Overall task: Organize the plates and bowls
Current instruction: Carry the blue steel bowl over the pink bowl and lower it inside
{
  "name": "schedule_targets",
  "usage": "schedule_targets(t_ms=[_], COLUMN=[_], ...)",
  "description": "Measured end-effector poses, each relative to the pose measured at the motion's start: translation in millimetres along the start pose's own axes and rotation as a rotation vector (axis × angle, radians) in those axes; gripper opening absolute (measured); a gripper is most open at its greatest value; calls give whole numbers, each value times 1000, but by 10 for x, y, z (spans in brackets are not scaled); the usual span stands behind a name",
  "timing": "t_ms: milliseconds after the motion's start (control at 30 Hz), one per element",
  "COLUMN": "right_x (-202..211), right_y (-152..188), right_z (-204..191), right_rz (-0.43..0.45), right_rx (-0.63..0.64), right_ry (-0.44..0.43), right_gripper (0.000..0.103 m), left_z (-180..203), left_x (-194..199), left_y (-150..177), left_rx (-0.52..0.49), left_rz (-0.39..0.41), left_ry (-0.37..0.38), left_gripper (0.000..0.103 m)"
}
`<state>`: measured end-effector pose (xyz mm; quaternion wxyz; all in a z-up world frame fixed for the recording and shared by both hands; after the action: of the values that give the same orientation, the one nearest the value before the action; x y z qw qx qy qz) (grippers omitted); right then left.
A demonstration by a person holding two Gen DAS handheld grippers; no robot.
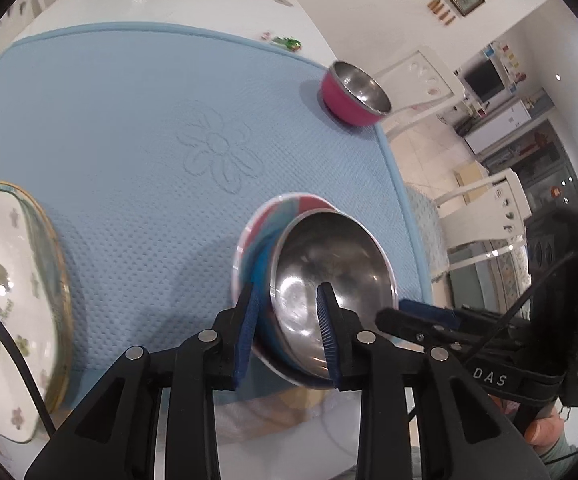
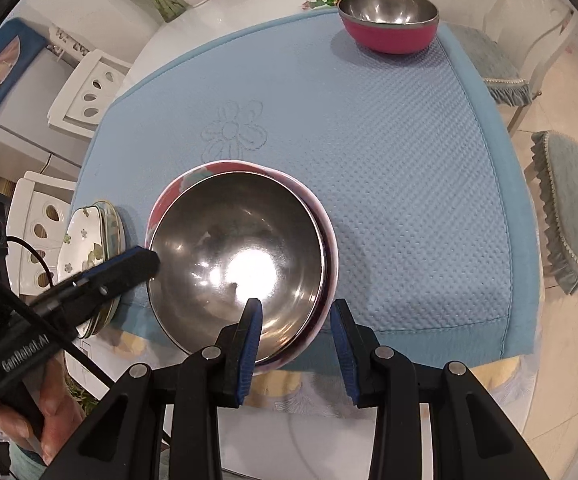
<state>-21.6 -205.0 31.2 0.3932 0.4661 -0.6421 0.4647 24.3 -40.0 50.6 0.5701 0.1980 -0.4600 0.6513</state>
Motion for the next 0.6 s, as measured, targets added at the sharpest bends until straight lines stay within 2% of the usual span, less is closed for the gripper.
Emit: schedule_targets(t_ms=[167,367,600], right_x=[4,-4,-42], right_y=[6,-7,-25], right_z=[-4,12,17], right_rz=[-4,-12,-28], right_rx=[-2,-9,-19], right_ry=[-2,-4,-10], right_gripper=[35,35,35], left_z=[-102,-170,-117], left_x=[95,30,-30], left_y=[-35,-23,-37], left_rx=[34,51,16], left_rz=[21,-4,-27], left_ry=[4,3,-7], left_gripper=[28,28,28])
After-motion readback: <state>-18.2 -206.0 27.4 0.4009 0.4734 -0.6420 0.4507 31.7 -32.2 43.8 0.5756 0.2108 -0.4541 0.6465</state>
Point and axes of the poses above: each gripper's, at about its wrist camera, not at the fingertips, and x roughly against the way its jaws point, z to its right, y to its underside, the point moved 5 cm from there along -x, roughly the way its jaws point, and after that the axes turned 3 degrees about y, right-handed, at the moved point
